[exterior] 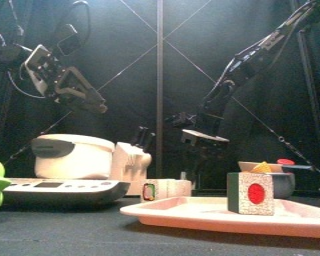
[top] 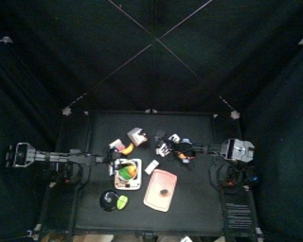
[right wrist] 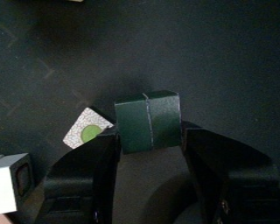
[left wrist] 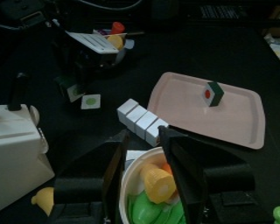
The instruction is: Place sushi piece above plate
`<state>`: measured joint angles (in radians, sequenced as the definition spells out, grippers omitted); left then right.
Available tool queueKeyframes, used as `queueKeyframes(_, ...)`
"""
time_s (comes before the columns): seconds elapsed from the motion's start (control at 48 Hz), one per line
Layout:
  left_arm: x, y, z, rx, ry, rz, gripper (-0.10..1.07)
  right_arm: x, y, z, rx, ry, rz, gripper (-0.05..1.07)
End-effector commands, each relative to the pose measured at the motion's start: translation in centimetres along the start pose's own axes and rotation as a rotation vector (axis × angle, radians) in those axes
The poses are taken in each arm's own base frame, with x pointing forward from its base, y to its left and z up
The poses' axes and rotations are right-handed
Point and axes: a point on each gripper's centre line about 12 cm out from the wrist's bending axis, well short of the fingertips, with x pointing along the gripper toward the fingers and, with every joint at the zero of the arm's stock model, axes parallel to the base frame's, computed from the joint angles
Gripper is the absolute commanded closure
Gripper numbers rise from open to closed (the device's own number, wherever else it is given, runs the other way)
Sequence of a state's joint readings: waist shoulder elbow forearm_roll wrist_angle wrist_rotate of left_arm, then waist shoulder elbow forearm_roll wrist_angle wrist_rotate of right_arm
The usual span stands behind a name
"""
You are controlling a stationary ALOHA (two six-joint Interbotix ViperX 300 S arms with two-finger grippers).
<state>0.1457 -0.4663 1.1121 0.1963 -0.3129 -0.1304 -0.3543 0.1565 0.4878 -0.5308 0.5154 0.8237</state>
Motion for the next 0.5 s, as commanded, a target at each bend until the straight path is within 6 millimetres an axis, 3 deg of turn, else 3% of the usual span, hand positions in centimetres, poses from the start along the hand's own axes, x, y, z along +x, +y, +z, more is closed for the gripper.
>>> queueKeyframes(0.0,0.02,0.11,0.57,0.0,-0.018,0.003,0.22,-0.85,-0.31,1.38,0.019,-0.045,0.012,0.35)
queueKeyframes(0.208,0.02,0.11,0.57,0.0,-0.018,0.003,0.22,-0.78,-0.53,1.55,0.032,-0.051,0.019,0.31)
queueKeyframes(0.479,0.0,0.11,0.51,0.0,-0.017,0.003,0.22,-0.48,-0.61,1.36,0.031,-0.046,0.019,0.13)
